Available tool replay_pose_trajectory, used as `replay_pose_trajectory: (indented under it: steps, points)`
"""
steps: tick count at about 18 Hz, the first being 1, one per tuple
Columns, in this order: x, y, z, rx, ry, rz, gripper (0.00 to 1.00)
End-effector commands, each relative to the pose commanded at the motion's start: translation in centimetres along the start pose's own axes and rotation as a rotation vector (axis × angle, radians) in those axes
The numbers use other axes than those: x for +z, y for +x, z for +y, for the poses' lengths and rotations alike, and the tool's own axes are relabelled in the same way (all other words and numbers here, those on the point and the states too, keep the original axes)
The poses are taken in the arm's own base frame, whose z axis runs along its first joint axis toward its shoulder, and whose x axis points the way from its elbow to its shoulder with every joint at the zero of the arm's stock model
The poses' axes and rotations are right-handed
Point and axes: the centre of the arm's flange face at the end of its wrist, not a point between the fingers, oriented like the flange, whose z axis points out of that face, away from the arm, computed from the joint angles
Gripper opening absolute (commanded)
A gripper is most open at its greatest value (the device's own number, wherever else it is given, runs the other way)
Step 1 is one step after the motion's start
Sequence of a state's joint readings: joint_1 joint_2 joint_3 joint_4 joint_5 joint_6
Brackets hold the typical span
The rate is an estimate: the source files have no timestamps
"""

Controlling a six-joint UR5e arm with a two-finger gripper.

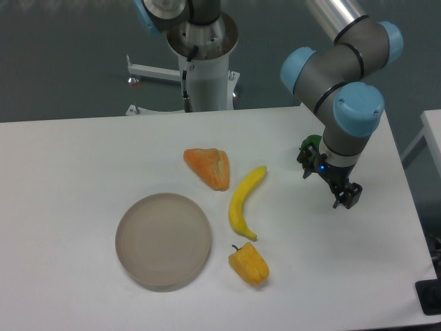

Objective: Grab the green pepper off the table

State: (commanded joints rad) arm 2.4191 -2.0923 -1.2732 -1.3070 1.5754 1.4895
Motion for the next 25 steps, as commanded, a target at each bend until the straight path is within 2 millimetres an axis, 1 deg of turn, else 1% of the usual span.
replay_pose_trajectory:
  steps: [5, 7, 8, 9, 10, 11, 13, 16, 17, 18, 20, 21, 22, 23, 24, 25]
  points:
    - [-0.4, 0.1, 0.2, -0.002, 0.001, -0.001, 1.0]
    - [-0.4, 0.2, 1.1, 0.002, 0.01, 0.007, 1.0]
    - [-0.5, 0.6, 1.9, -0.006, 0.012, 0.011, 1.0]
    - [-0.5, 0.9, 2.2, 0.009, 0.012, 0.013, 1.0]
    - [-0.1, 1.3, 3.0, 0.053, 0.01, 0.025, 1.0]
    - [-0.5, 1.6, 4.1, 0.084, 0.012, 0.021, 1.0]
    - [0.0, 2.6, 6.8, 0.15, 0.015, 0.043, 1.0]
    - [-0.2, 4.3, 9.7, 0.231, 0.018, 0.055, 1.0]
    - [0.1, 4.7, 10.0, 0.25, 0.019, 0.064, 1.0]
    - [0.6, 5.0, 9.9, 0.256, 0.02, 0.067, 1.0]
    - [1.5, 5.3, 9.7, 0.268, 0.022, 0.082, 1.0]
    - [2.0, 5.5, 9.9, 0.292, 0.026, 0.091, 1.0]
    - [2.6, 5.8, 10.4, 0.344, 0.027, 0.105, 1.0]
    - [3.2, 6.1, 11.5, 0.396, 0.035, 0.117, 1.0]
    - [3.5, 6.5, 12.4, 0.436, 0.044, 0.124, 1.0]
    - [3.8, 6.8, 12.9, 0.462, 0.048, 0.129, 1.0]
